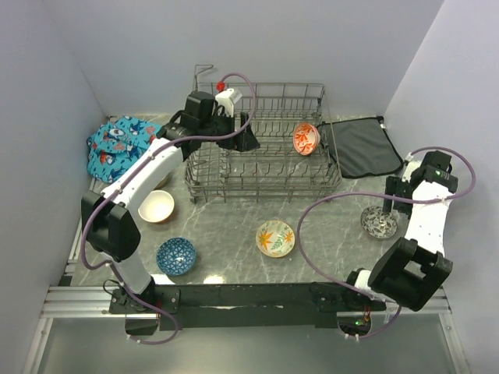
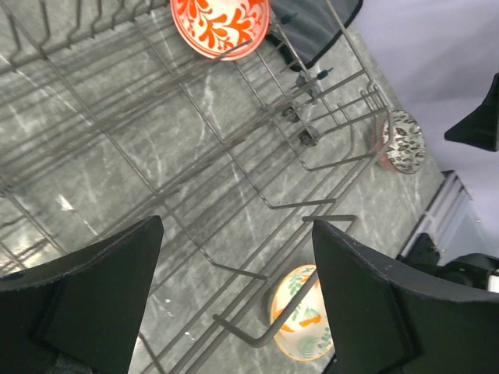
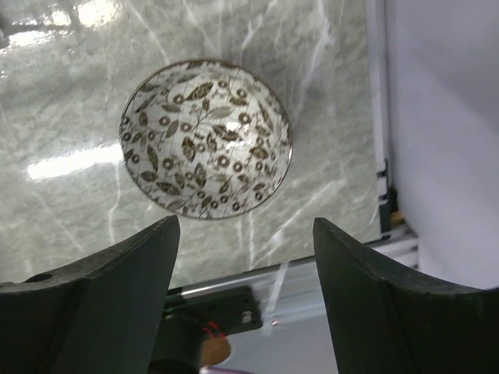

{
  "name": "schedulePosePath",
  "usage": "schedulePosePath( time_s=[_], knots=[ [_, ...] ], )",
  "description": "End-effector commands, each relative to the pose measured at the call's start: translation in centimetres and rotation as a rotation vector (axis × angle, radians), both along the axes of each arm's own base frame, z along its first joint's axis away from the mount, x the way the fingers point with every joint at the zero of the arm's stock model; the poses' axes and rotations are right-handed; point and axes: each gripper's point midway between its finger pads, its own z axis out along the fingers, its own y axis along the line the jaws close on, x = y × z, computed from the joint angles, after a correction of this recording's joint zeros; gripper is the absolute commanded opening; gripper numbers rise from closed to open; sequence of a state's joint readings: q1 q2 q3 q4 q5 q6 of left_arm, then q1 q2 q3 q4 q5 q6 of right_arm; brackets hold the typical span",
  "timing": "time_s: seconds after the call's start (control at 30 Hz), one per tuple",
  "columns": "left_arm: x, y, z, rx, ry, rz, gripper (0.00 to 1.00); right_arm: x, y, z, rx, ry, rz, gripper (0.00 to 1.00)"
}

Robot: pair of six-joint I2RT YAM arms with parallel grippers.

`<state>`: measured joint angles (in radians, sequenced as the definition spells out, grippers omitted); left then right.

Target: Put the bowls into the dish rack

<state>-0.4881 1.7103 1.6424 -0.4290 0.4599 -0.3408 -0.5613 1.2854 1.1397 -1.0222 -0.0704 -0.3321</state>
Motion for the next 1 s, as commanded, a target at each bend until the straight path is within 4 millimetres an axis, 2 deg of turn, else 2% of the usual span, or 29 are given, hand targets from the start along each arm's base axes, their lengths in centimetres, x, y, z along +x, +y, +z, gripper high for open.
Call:
schedulePosePath(
  time_s=[0.0,0.1,0.2,0.43,0.7,0.97],
  knots=[
    [1.1,0.2,3.4,0.018,-0.131,0.0,0.84,1.7,-1.6,-0.4,-0.045,-0.036,0.073,0.77],
    [1.5,0.5,3.6,0.042,-0.148,0.003,0.85,1.9,-3.0,-1.8,-0.026,-0.008,0.043,0.76],
    [1.7,1.1,2.8,0.056,-0.123,0.016,0.86,2.2,-3.7,-4.4,0.031,0.056,0.049,0.7],
    [2.3,1.8,0.4,0.087,-0.075,0.051,0.86,3.3,-4.5,-5.7,0.027,0.053,0.108,0.67],
    [3.8,1.4,0.1,0.096,-0.087,0.072,0.86,1.2,-3.5,-9.0,0.095,0.167,0.145,0.59],
    [3.8,1.6,0.0,0.108,-0.099,0.086,0.86,1.6,-3.0,-11.0,0.152,0.171,0.141,0.56]
  ],
)
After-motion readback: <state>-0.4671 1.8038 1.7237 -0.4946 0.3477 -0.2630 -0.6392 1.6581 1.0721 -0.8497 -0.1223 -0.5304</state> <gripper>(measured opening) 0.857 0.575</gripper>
